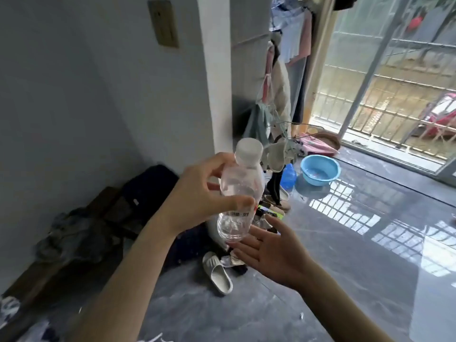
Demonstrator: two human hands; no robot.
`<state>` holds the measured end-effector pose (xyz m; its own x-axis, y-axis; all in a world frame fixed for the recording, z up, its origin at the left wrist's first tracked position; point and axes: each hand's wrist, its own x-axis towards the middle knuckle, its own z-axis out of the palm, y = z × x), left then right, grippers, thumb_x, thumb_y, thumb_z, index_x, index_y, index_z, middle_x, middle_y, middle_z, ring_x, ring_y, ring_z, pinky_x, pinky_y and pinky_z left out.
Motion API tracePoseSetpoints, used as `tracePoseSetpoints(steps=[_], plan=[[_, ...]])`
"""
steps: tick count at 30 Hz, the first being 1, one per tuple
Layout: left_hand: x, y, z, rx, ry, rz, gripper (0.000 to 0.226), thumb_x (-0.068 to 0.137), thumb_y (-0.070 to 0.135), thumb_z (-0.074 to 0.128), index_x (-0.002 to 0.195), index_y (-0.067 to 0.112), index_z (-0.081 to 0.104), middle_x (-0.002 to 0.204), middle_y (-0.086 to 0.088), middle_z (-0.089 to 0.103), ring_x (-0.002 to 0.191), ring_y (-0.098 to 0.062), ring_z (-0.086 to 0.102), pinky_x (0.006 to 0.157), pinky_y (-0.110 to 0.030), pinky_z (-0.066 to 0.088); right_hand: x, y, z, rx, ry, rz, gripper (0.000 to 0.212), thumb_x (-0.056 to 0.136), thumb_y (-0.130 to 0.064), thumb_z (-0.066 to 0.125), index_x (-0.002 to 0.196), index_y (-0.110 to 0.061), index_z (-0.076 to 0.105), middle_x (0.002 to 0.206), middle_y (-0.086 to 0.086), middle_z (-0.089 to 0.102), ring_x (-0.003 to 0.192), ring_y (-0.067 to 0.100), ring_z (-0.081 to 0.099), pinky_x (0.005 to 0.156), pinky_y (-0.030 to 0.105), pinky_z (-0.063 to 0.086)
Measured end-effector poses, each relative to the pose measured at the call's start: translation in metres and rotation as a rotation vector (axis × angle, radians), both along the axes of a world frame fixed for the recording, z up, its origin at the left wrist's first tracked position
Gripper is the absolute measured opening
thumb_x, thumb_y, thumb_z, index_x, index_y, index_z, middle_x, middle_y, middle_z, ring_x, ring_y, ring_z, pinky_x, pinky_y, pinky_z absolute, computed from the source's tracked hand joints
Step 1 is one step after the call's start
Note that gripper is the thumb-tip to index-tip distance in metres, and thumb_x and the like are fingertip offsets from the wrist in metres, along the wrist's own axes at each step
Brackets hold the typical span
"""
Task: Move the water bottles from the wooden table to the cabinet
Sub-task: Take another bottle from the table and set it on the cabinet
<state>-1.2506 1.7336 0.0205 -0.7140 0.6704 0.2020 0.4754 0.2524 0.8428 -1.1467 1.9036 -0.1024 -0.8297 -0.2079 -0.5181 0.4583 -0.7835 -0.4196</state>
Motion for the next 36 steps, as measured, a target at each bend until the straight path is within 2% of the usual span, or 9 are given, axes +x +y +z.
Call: tracePoseSetpoints(steps=[2,6,10,13,19,26,32,34,36], plan=[[0.014,0.043,0.008,-0.006,-0.001,-0.091,0.07,0.06,0.051,0.087,0.125,0.037,0.064,0.113,0.013,0.076,0.104,-0.007,0.072,0.09,-0.026,0.059,0.027,0.033,0.007,-0.018,0.013,-0.073,0.057,0.093,-0.042,0.05,0.127,0.002,0.062,0.136,0.025,0.057,0.118,0.039,0.061,0.095,0.045,0.052],[0.048,0.132,0.016,-0.002,0.022,-0.276,0.069,0.06,0.049,0.086,0.125,0.036,0.063,0.116,0.011,0.075,0.107,-0.01,0.073,0.092,-0.035,0.06,0.088,0.1,0.014,-0.076,0.014,-0.215,0.057,0.091,-0.037,0.053,0.132,0.003,0.057,0.145,0.024,0.047,0.131,0.04,0.048,0.107,0.045,0.042],[0.09,0.216,0.009,-0.005,0.013,-0.45,0.062,0.064,0.045,0.087,0.121,0.04,0.065,0.115,0.013,0.075,0.109,-0.012,0.072,0.093,-0.044,0.06,0.155,0.158,0.01,-0.123,-0.011,-0.384,0.061,0.095,-0.037,0.046,0.141,0.002,0.047,0.145,0.026,0.047,0.138,0.04,0.041,0.107,0.045,0.04],[0.128,0.281,0.005,-0.029,0.027,-0.629,0.059,0.065,0.046,0.087,0.118,0.053,0.063,0.117,0.017,0.074,0.111,-0.007,0.071,0.093,-0.035,0.059,0.212,0.192,0.005,-0.16,-0.019,-0.569,0.06,0.096,-0.037,0.045,0.143,0.0,0.044,0.143,0.027,0.05,0.136,0.041,0.043,0.107,0.045,0.04],[0.225,0.387,-0.013,-0.056,0.056,-0.997,0.059,0.064,0.05,0.085,0.119,0.048,0.061,0.115,0.021,0.072,0.109,-0.001,0.068,0.085,-0.016,0.054,0.321,0.221,-0.002,-0.179,-0.015,-0.895,0.059,0.09,-0.035,0.052,0.136,0.002,0.053,0.141,0.026,0.052,0.133,0.041,0.047,0.108,0.043,0.04],[0.329,0.469,-0.015,-0.068,0.03,-1.465,0.059,0.066,0.05,0.082,0.121,0.044,0.061,0.115,0.022,0.072,0.108,-0.001,0.068,0.085,-0.022,0.057,0.41,0.214,-0.01,-0.204,0.024,-1.336,0.069,0.083,-0.036,0.064,0.136,0.006,0.052,0.143,0.027,0.05,0.133,0.042,0.047,0.109,0.046,0.039],[0.423,0.508,0.007,-0.018,0.053,-1.845,0.066,0.064,0.051,0.082,0.126,0.037,0.064,0.113,0.013,0.075,0.103,-0.01,0.072,0.087,-0.04,0.06,0.45,0.202,0.009,-0.141,0.003,-1.764,0.068,0.077,-0.044,0.062,0.127,0.002,0.062,0.132,0.024,0.06,0.118,0.038,0.057,0.086,0.041,0.054],[0.454,0.509,0.009,0.012,0.045,-1.953,0.06,0.066,0.05,0.081,0.122,0.036,0.067,0.108,0.01,0.076,0.097,-0.012,0.074,0.083,-0.036,0.061,0.461,0.19,0.013,-0.119,-0.011,-1.897,0.063,0.085,-0.047,0.055,0.124,0.003,0.064,0.122,0.024,0.065,0.111,0.037,0.063,0.081,0.038,0.057],[0.486,0.504,0.009,0.009,-0.002,-2.047,0.051,0.067,0.047,0.082,0.116,0.041,0.068,0.105,0.011,0.077,0.095,-0.009,0.074,0.079,-0.026,0.059,0.474,0.172,0.017,-0.123,-0.018,-2.019,0.062,0.088,-0.046,0.052,0.124,0.004,0.062,0.113,0.025,0.067,0.088,0.033,0.072,0.07,0.034,0.06]])
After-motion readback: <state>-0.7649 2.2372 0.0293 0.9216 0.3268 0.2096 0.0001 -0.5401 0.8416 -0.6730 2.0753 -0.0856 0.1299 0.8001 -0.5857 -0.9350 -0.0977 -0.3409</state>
